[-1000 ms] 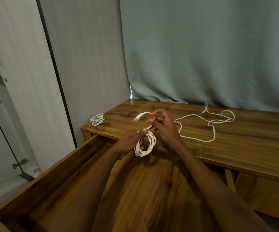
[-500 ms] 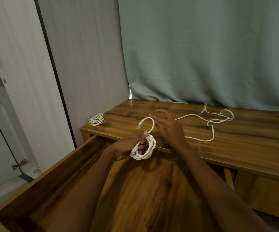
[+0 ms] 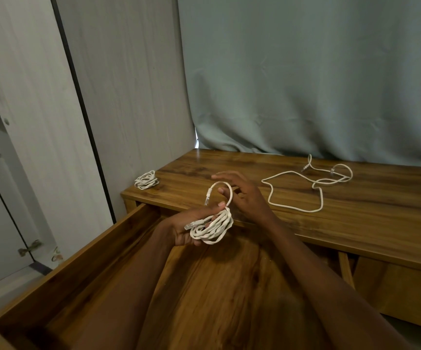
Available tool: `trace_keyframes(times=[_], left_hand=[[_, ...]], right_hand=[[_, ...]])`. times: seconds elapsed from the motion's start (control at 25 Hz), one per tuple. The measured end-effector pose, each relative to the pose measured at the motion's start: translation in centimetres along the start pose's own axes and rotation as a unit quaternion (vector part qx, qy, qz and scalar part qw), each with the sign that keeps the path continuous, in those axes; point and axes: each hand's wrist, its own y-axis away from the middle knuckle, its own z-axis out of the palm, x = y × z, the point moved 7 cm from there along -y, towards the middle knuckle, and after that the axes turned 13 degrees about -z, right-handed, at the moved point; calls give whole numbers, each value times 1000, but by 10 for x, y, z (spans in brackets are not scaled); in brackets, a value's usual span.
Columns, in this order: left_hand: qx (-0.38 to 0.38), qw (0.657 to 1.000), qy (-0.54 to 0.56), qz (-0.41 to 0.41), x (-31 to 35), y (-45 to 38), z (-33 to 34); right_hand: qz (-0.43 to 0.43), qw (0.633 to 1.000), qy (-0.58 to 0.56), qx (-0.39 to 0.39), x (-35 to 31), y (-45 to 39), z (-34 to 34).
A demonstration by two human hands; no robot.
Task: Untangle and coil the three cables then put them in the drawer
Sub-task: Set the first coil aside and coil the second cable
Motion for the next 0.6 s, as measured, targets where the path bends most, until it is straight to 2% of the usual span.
trace_keyframes(times=[0.08,0.12,0.28,0.36,0.44,0.52,0.6], left_hand=[[-12,1000,-14,-10,-1,1,4],[-19,1000,-13,-7,0,2,6],[4,999,-20,26,13,12,13],[48,996,-30,67,23,14,13],[124,985,-62,106,31,15,6],[191,968,-94,130,34,14,-2],[224,956,-108,152,36,14,-5]], right_hand=[[-25,1000,16,-8,1,0,3],[-9,1000,11,-10,6,1,4],[133,990,-33,39,33,16,1],[194,977,-56,70,47,23,-3],[242,960,-105,90,51,26,-2],[269,947,-139,104,48,25,1],[289,938,-157,111,46,25,4]])
